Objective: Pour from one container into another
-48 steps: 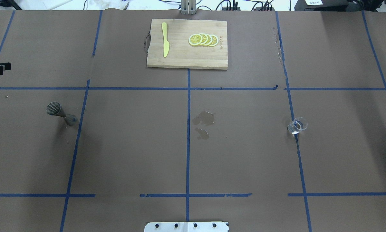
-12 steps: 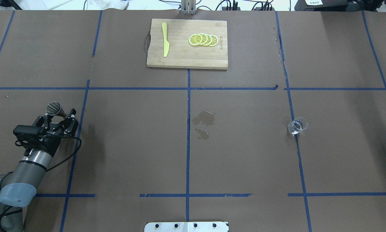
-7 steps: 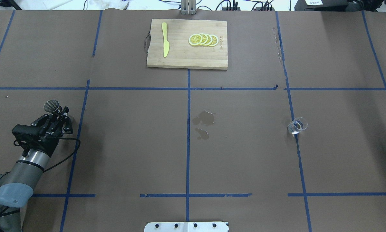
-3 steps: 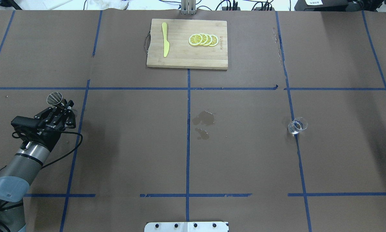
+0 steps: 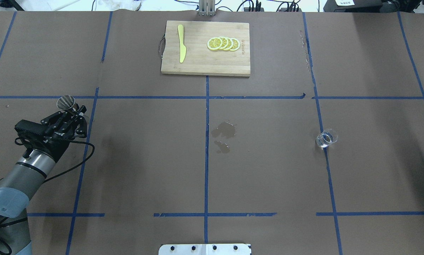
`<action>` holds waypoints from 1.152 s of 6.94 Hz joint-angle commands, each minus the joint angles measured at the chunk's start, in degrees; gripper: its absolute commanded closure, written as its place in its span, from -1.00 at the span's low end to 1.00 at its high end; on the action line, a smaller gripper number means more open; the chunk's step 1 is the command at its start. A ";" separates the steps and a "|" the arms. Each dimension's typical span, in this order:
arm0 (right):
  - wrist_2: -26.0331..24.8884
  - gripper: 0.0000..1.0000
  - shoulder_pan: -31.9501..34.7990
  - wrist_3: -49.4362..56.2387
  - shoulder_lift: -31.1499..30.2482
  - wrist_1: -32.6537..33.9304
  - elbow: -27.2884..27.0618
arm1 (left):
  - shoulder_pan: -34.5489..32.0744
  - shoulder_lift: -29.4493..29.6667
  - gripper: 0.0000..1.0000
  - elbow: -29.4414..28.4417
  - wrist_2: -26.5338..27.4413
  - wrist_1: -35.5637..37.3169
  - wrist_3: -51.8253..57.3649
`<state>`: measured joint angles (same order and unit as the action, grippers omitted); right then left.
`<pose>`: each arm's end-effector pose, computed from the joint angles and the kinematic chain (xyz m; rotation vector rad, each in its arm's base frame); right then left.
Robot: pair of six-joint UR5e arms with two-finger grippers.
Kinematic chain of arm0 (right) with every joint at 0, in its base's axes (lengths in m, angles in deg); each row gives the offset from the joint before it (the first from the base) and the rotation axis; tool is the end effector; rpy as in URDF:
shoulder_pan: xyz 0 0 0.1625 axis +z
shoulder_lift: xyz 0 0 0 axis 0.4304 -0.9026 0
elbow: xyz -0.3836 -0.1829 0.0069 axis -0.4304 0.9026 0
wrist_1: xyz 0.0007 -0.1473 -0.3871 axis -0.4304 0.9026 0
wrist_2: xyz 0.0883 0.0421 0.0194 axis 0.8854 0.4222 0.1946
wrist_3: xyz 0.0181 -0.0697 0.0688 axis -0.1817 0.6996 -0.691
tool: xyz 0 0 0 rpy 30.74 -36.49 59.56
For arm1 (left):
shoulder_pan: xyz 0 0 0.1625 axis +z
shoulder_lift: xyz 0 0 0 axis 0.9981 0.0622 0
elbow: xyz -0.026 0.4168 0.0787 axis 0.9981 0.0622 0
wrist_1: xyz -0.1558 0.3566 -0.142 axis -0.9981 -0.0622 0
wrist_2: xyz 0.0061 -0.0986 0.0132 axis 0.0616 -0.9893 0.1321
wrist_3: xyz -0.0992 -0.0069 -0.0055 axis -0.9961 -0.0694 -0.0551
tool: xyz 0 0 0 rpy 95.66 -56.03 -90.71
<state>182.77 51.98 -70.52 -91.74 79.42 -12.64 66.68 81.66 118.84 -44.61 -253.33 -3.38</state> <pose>-0.0489 -0.4932 0.5777 0.2845 -0.9305 -0.1147 0.3831 -0.3587 0.4970 1.3038 0.8085 -0.2837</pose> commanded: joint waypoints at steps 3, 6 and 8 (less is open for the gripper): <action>-15.40 -1.00 -16.52 -35.83 -3.66 -27.70 -5.53 | -0.10 1.44 1.00 0.16 -0.15 0.05 0.35; -52.65 -0.94 -41.69 -42.40 -11.90 -27.61 -17.33 | 0.16 1.63 1.00 -0.11 -0.32 0.14 0.44; -76.96 -1.00 -57.37 -45.73 -12.44 -27.18 -17.61 | 0.07 1.98 1.00 -0.19 -0.32 0.23 0.44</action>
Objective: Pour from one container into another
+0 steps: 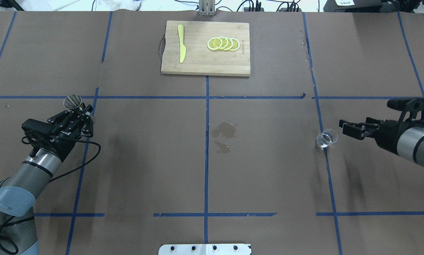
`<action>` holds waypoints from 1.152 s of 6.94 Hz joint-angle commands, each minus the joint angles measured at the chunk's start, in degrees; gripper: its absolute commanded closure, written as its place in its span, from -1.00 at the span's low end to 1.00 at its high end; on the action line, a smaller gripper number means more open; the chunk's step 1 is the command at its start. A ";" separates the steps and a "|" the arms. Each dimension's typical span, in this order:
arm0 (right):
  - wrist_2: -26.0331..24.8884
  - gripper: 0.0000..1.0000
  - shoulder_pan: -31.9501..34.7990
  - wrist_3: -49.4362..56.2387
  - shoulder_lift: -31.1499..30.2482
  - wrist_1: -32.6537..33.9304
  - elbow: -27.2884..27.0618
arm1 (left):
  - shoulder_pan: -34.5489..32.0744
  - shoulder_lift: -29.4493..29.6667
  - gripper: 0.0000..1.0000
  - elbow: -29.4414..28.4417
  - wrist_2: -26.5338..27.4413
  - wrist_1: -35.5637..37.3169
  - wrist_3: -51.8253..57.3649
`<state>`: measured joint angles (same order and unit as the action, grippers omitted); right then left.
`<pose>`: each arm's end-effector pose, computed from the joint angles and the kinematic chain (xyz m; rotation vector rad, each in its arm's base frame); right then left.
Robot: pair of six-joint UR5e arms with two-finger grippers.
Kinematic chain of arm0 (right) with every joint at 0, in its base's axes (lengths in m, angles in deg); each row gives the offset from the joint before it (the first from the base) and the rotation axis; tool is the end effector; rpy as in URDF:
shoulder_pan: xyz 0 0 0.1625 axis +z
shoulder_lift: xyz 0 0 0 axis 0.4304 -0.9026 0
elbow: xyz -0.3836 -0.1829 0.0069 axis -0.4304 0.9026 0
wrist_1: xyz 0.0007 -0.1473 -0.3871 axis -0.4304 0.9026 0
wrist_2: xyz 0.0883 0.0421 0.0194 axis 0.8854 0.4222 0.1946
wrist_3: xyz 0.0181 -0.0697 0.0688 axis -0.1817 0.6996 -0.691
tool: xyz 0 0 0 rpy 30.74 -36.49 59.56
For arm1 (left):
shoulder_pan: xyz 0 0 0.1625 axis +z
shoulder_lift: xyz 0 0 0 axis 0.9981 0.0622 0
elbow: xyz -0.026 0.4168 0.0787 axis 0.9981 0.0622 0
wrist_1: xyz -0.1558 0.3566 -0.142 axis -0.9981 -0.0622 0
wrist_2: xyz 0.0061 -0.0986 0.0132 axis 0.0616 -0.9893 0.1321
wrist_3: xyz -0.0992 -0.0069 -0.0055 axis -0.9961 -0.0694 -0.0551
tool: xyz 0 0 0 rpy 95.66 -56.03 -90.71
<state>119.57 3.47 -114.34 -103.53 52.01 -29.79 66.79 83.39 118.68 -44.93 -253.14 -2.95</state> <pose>-0.2832 -0.3389 0.4751 0.7334 -0.8998 0.1987 0.3942 -0.3612 0.4838 1.3095 0.8293 -0.2841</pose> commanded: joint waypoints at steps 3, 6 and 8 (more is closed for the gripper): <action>-42.72 -0.99 -24.89 -6.03 -0.22 5.16 0.49 | -0.13 0.25 1.00 -0.12 0.08 0.12 -0.08; -52.09 -0.98 -25.97 -10.88 8.81 4.55 13.92 | -0.22 0.25 1.00 -0.30 0.08 0.12 -0.08; -53.41 -0.98 -25.88 -12.39 8.92 4.55 15.43 | -0.22 0.25 1.00 -0.30 0.08 0.21 -0.08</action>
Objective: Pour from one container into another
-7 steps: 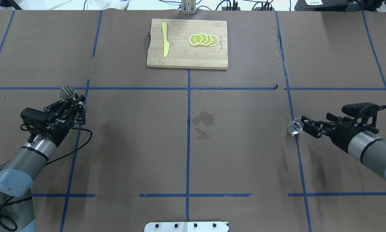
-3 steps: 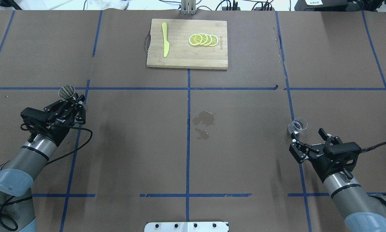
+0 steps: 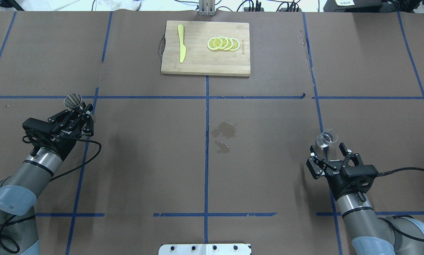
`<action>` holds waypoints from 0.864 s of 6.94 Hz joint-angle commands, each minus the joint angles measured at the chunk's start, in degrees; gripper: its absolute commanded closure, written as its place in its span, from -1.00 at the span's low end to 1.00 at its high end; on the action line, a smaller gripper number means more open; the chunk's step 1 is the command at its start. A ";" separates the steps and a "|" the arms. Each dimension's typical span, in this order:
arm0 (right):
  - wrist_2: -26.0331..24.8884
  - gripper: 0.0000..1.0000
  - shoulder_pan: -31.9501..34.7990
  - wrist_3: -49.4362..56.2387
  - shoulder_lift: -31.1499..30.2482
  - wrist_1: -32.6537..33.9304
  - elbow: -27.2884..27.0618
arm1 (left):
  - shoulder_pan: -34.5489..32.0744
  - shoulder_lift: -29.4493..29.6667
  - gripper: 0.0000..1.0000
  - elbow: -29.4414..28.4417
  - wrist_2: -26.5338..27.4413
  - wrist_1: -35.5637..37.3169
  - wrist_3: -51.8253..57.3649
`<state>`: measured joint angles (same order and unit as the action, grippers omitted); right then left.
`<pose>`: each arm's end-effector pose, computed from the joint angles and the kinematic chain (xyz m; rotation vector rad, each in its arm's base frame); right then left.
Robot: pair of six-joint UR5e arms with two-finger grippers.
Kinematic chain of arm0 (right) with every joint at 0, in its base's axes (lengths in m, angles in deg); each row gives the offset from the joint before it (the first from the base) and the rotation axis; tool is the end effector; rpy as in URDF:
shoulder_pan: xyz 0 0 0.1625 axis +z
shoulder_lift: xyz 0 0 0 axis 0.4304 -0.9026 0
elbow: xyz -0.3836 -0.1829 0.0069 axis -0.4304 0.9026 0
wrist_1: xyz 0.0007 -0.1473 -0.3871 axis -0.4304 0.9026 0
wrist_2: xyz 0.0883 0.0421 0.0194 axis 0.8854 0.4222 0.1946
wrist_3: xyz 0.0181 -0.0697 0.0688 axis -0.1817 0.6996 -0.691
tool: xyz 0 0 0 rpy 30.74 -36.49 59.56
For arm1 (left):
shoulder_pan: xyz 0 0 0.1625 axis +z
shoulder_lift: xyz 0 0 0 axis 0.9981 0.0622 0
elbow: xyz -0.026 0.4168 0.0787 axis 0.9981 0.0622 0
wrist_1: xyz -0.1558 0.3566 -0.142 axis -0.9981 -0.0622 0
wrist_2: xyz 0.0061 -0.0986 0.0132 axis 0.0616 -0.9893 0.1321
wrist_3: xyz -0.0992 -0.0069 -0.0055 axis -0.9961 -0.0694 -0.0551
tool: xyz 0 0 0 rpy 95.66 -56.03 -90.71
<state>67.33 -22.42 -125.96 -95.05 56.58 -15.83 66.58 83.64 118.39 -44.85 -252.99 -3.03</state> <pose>-0.4231 -0.2483 0.5141 1.1861 -0.6711 0.4029 0.3948 -0.3635 0.4842 1.3104 0.8241 -0.2875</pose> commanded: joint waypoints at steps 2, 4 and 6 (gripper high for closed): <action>-1.18 -0.98 0.00 -1.12 0.45 -0.03 2.36 | 0.00 -0.09 1.00 0.00 0.00 -0.02 0.00; -1.01 -0.98 0.09 -1.82 0.88 -0.03 3.33 | 0.00 -0.09 1.00 0.00 0.00 0.06 0.00; -0.65 -0.98 0.44 -1.82 1.06 0.06 3.86 | 0.00 -0.09 1.00 -0.09 0.09 0.06 0.00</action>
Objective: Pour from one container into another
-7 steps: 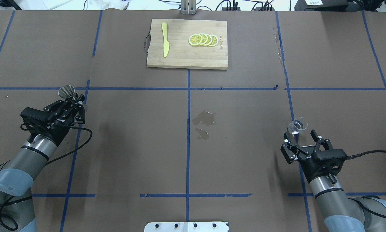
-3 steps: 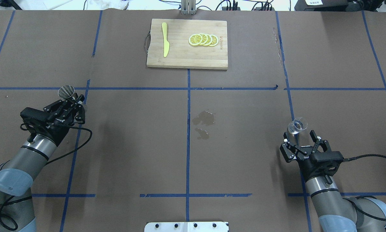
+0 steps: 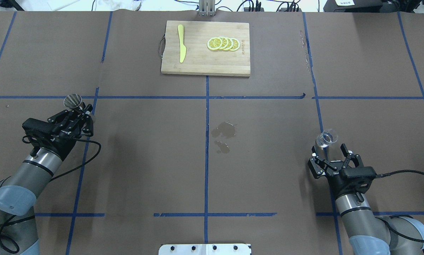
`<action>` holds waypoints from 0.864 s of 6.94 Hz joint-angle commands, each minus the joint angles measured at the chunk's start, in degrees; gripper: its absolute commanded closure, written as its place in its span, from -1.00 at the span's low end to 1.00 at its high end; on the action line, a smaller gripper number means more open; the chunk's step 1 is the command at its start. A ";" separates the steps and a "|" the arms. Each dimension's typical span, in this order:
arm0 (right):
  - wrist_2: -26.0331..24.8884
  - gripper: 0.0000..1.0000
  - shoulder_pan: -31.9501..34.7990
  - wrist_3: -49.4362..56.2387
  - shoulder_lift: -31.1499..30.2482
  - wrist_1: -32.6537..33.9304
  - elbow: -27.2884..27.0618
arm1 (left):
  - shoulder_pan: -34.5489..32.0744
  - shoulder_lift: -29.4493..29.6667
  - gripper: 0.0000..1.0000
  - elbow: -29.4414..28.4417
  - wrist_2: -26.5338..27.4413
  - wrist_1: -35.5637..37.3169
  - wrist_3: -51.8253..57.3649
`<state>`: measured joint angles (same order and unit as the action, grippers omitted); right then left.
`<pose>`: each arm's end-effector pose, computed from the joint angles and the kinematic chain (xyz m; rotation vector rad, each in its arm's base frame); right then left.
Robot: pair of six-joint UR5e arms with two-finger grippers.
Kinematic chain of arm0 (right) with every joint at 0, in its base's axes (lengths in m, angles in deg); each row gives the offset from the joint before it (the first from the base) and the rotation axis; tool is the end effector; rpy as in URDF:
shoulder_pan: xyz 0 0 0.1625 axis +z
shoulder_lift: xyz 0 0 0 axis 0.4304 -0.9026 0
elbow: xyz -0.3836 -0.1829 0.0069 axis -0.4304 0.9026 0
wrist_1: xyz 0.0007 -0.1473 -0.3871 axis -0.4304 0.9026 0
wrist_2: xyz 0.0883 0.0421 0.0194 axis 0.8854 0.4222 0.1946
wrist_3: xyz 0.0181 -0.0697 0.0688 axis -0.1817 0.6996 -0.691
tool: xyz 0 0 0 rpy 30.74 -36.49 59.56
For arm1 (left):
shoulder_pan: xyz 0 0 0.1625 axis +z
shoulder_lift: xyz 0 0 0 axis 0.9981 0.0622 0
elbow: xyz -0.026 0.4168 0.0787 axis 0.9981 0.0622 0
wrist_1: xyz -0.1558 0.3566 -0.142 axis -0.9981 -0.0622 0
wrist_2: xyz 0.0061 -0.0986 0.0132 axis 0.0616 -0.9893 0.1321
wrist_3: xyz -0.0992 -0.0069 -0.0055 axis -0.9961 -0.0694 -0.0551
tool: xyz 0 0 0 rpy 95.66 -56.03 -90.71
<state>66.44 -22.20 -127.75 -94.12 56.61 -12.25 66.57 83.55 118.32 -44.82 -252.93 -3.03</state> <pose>-0.4306 -0.2510 0.5362 1.1958 -0.6420 0.4119 0.3944 -0.3635 0.4856 1.3097 0.8203 -0.2861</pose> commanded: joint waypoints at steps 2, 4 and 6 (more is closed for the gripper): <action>1.45 -0.98 1.18 -0.55 0.48 0.03 0.97 | 0.00 0.00 1.00 -0.03 0.07 -0.09 0.00; 3.04 -0.98 2.68 -0.56 1.70 0.03 1.85 | 0.00 0.08 1.00 -0.03 0.07 0.00 0.09; 4.18 -0.98 3.91 -0.56 3.45 0.03 4.32 | 0.00 0.08 1.00 -0.03 0.15 0.00 0.09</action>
<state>69.98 -19.04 -128.31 -91.91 56.64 -8.94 66.57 83.63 118.30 -44.70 -252.97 -3.00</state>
